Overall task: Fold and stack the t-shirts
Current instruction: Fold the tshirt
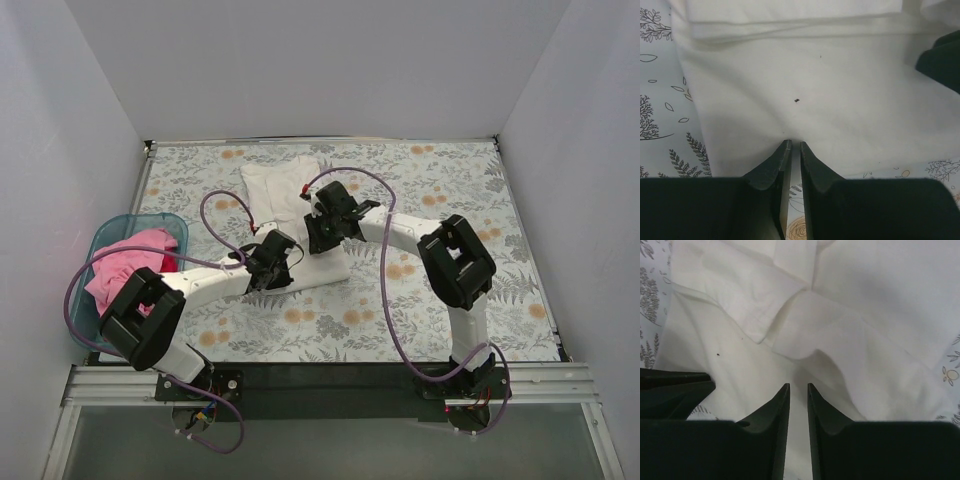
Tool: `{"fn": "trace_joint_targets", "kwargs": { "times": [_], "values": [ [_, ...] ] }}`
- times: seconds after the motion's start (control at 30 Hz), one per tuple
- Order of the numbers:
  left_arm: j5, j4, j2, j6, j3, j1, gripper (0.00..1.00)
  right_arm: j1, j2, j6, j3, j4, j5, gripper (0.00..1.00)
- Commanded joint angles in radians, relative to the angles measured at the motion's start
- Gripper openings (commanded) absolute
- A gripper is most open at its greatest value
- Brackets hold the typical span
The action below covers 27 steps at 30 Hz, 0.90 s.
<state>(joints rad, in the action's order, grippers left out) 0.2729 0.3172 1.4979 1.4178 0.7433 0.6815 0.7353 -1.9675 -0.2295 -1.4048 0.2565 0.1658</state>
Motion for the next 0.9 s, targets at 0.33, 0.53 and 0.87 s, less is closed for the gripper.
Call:
{"fn": "trace_joint_targets", "kwargs": {
  "times": [0.33,0.53,0.87],
  "values": [
    [-0.058,-0.026,0.002,0.027,-0.079,-0.002,0.15,-0.020,-0.191,0.047,-0.244,-0.051,-0.025,0.23],
    [-0.075,-0.020,-0.010,0.027,-0.097,-0.002,0.15,-0.083,-0.326,0.068,-0.537,-0.019,-0.052,0.32],
    [-0.049,0.059,-0.102,0.033,-0.022,0.000,0.20,-0.129,-0.107,0.094,-0.363,-0.013,0.044,0.49]
  ]
}}
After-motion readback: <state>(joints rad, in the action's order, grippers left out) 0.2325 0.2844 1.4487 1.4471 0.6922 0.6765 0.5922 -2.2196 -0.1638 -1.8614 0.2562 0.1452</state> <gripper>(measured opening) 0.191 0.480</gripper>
